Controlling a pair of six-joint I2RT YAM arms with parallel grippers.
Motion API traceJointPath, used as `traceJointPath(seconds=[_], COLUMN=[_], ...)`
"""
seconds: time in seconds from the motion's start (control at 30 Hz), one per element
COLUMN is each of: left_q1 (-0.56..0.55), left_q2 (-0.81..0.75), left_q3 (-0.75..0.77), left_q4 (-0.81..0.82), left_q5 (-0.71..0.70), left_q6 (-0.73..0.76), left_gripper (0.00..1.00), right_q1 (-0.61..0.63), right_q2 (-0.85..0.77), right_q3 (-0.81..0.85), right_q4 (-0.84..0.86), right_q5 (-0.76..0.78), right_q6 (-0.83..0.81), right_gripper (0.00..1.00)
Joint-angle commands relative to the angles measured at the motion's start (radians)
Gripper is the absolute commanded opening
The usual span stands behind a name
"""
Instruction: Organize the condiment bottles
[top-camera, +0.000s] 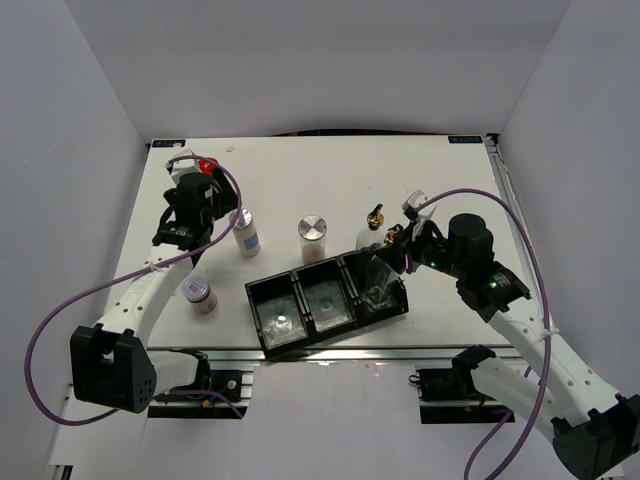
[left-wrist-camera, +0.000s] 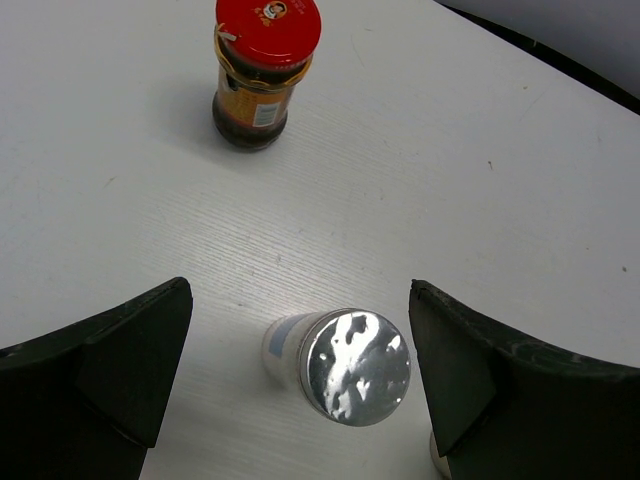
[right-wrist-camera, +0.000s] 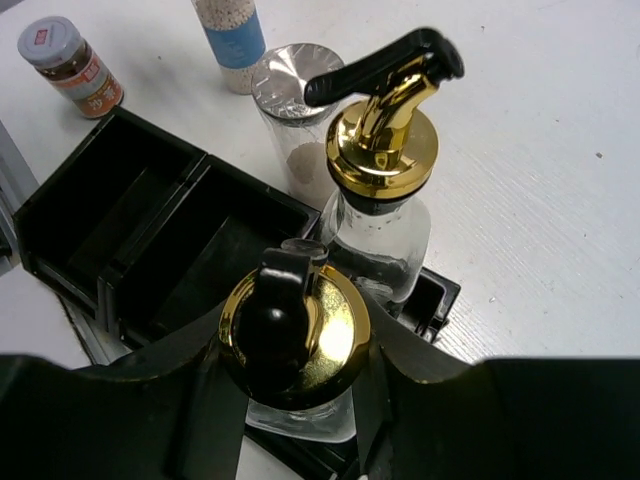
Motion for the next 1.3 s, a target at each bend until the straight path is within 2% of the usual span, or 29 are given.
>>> traceJointPath(seconds=[0.0, 0.13, 0.17, 0.23, 0.3, 0.4, 0.43, 0.7, 0.9, 1.03, 1.1, 1.13, 1.27], left_q1=[-0.005, -0.005, -0.005, -0.005, -0.005, -0.005, -0.005, -0.005, -0.005, -0.005, -0.005, -0.005, -0.005], left_q2=[-0.009, -0.021, -0.023, -0.023, -0.020, -0.014, -0.012, 0.000, 0.055, 0.074, 0.074, 0.072, 0.052], left_q3=[0.031, 0.020, 0.018, 0.020, 0.021, 0.031, 0.035, 0.067, 0.139, 0.161, 0.170, 0.167, 0.141], left_q4=[0.010, 0.030, 0.030, 0.027, 0.023, 0.007, 0.003, -0.051, -0.135, -0.164, -0.167, -0.151, -0.091], left_q5=[0.069, 0.101, 0.103, 0.098, 0.101, 0.108, 0.109, 0.057, 0.009, -0.026, -0.035, 0.009, 0.057], left_q6=[0.015, 0.011, 0.009, 0.006, 0.003, -0.003, -0.006, -0.031, -0.025, -0.025, -0.025, -0.003, 0.012], left_gripper=[0.98, 0.98, 0.98, 0.98, 0.98, 0.98, 0.98, 0.98, 0.98, 0.98, 0.98, 0.98, 0.98], right_q1=[0.006, 0.007, 0.006, 0.007, 0.006, 0.007, 0.007, 0.007, 0.007, 0.007, 0.007, 0.007, 0.006], right_q2=[-0.034, -0.037, -0.038, -0.055, -0.067, -0.083, -0.089, -0.129, -0.183, -0.169, -0.128, -0.109, 0.023], right_q3=[-0.007, -0.039, -0.043, -0.044, -0.052, -0.046, -0.041, 0.023, 0.042, 0.115, 0.158, 0.183, 0.350], right_q4=[0.166, 0.160, 0.152, 0.149, 0.151, 0.143, 0.134, 0.072, 0.085, 0.085, 0.074, 0.071, 0.049], right_q5=[-0.037, -0.079, -0.074, -0.038, -0.016, -0.014, -0.017, -0.007, 0.105, 0.166, 0.241, 0.269, 0.517], right_q6=[-0.036, -0.063, -0.067, -0.055, -0.049, -0.038, -0.037, 0.011, 0.039, 0.095, 0.115, 0.115, 0.115], right_gripper=[0.03, 0.19, 0.32, 0.46, 0.52, 0.74, 0.89, 0.89, 0.89, 0.89, 0.90, 0.89, 0.89])
